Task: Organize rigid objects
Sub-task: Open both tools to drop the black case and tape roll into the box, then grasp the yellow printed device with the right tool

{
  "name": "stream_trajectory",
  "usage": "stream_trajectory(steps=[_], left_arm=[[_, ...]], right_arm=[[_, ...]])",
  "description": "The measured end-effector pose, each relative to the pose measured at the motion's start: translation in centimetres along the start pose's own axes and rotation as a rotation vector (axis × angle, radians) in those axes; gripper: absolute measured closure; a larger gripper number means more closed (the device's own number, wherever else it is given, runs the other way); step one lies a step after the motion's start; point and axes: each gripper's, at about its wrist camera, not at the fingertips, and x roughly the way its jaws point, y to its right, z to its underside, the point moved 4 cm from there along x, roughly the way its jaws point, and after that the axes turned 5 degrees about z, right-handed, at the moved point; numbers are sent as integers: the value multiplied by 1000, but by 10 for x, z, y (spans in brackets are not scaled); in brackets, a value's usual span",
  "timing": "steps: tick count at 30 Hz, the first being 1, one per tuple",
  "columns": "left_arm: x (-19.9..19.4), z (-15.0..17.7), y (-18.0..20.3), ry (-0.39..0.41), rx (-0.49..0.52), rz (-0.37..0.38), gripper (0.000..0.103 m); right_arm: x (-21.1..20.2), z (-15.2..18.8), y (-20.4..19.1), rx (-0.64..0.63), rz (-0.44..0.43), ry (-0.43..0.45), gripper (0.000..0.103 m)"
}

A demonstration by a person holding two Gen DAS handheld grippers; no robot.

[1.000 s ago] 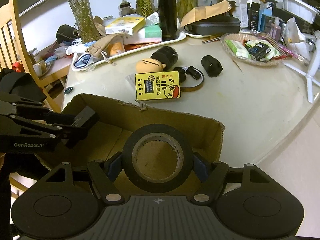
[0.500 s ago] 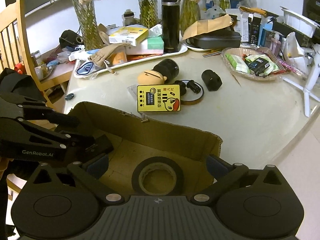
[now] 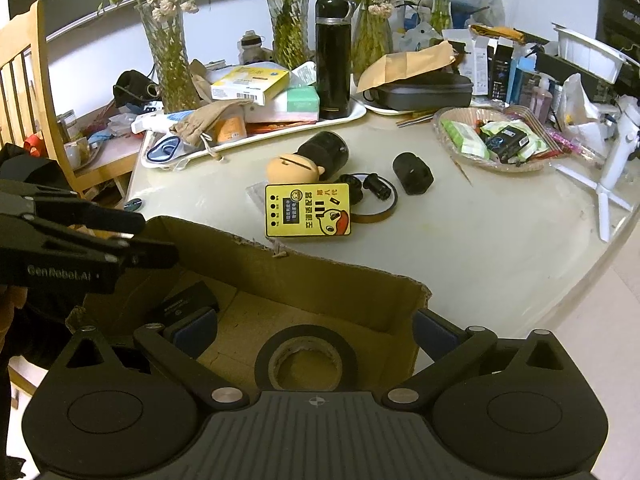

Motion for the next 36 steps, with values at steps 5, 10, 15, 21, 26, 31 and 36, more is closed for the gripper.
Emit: stream_trajectory(steps=[5,10,15,21,26,31,36], left_arm=[[-1,-3,-5,12,-18,-7,36],[0,-10,-14,21,-5,-21,35],[2,-19,-21,27,-10,-20,34],[12,-33,-30,15,9,-35,34],[21,-48,-35,31,29,-45,34],[32,-44,-41,32,48,-50,34],[31,-47,-39,57,71,-61,34]], right_arm=[[0,0,-1,-9,16,6,0],[2,-1,2,11,27,-1,0],[9,-5,1,24,25,-16,0],[15,-12,-2,32,17,-19,0],[19,-17,-4,36,26,-22,0],[20,-22,-14,-15,6,-11,0],[22,-31,-18,-69,0,-5,0]])
